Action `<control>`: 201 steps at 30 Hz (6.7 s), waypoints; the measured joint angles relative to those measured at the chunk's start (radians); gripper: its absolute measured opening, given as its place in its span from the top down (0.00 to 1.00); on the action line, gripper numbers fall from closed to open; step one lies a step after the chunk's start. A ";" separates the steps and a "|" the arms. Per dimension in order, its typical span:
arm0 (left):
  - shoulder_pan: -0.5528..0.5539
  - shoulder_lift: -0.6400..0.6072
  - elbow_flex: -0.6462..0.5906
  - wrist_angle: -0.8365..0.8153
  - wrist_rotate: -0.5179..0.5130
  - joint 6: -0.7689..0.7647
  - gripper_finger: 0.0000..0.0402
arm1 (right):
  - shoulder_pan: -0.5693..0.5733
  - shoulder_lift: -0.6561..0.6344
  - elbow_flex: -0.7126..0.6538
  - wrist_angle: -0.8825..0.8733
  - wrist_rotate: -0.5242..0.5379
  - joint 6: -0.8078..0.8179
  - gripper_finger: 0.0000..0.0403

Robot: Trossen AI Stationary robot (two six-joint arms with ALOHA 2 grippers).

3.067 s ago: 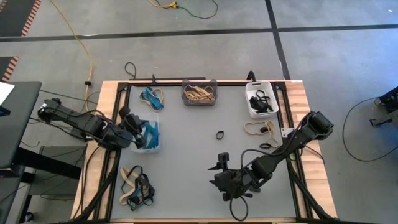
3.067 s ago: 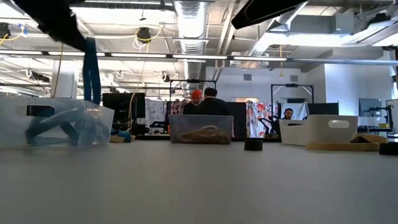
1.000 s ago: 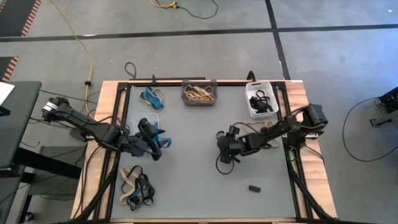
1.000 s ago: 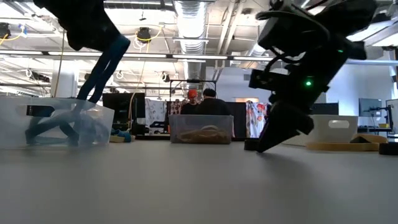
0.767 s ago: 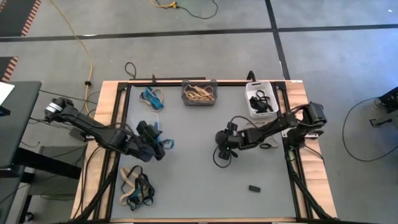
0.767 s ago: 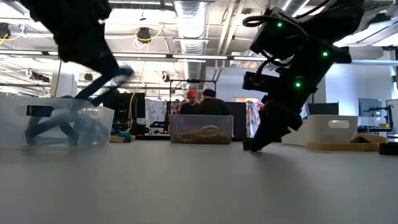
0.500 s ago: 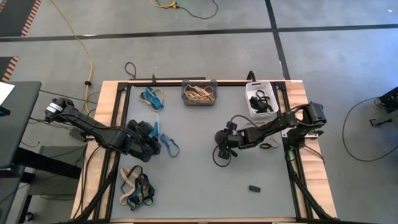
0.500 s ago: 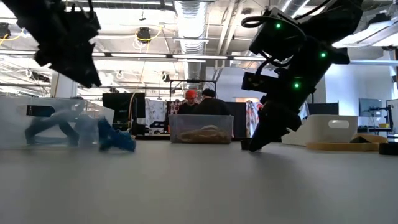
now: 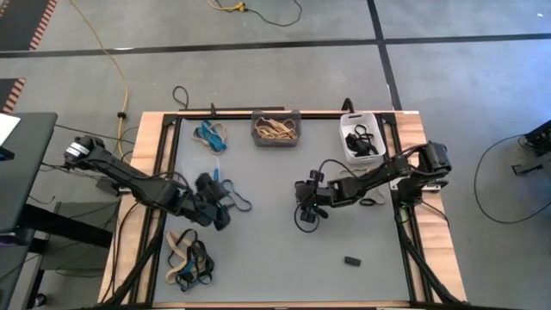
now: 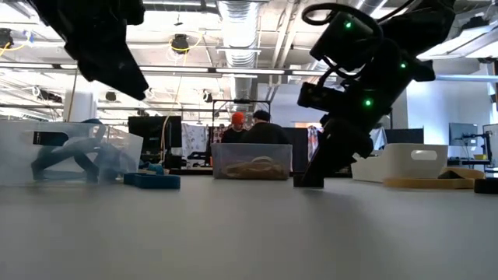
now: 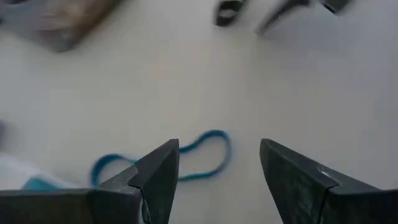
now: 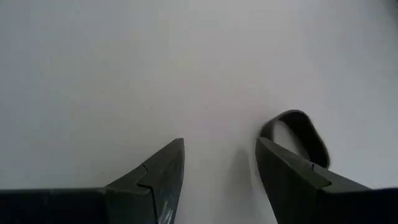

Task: Sort rubber bands into baskets
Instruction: Put the blue rubber band into the transparent bin, then put the black rubber band into the white bin

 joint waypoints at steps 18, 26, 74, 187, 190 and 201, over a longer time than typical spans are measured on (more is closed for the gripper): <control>0.137 0.417 0.166 -0.062 0.245 0.182 0.47 | -0.048 0.000 0.000 0.005 0.000 0.008 0.44; 0.202 0.512 0.177 -0.058 0.334 0.229 0.47 | -0.048 0.000 0.000 0.008 0.000 0.008 0.44; 0.041 0.266 0.586 -1.042 0.030 -0.105 1.00 | -0.045 -0.002 0.001 0.028 -0.003 0.018 0.44; 0.013 0.717 0.228 0.633 0.145 0.311 0.47 | -0.300 0.028 0.005 -0.027 -0.079 0.082 0.20; 0.013 0.717 0.228 0.678 0.142 0.348 0.47 | -0.270 0.030 0.005 -0.028 -0.078 0.077 0.43; 0.013 0.717 0.228 0.736 0.107 0.457 0.47 | -0.170 -0.066 -0.001 -0.141 0.036 0.022 0.93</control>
